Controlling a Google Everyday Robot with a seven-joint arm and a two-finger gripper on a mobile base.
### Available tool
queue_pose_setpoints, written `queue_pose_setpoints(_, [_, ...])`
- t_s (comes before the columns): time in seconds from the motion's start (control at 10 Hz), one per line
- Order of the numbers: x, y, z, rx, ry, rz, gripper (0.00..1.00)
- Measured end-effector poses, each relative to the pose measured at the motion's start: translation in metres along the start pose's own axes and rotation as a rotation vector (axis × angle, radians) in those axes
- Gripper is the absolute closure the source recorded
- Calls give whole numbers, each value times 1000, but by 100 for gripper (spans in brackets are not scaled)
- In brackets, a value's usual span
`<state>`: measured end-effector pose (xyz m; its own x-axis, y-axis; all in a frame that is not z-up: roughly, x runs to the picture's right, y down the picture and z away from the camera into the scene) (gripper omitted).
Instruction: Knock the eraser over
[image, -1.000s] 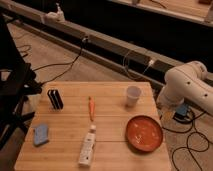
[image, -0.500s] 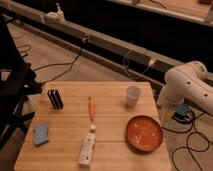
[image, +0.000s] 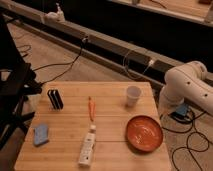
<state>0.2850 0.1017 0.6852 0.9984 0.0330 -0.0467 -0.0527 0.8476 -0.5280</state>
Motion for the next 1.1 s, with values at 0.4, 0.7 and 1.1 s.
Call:
queue_pose_setpoints(0.4, [-94,-25,19,3,-127,-172,100])
queue_pose_setpoints(0.7, [-203,-23,25,-8,-257,-347,100])
queue_pose_setpoints(1.1, [-235,-15,21,-14,-312,-395,100])
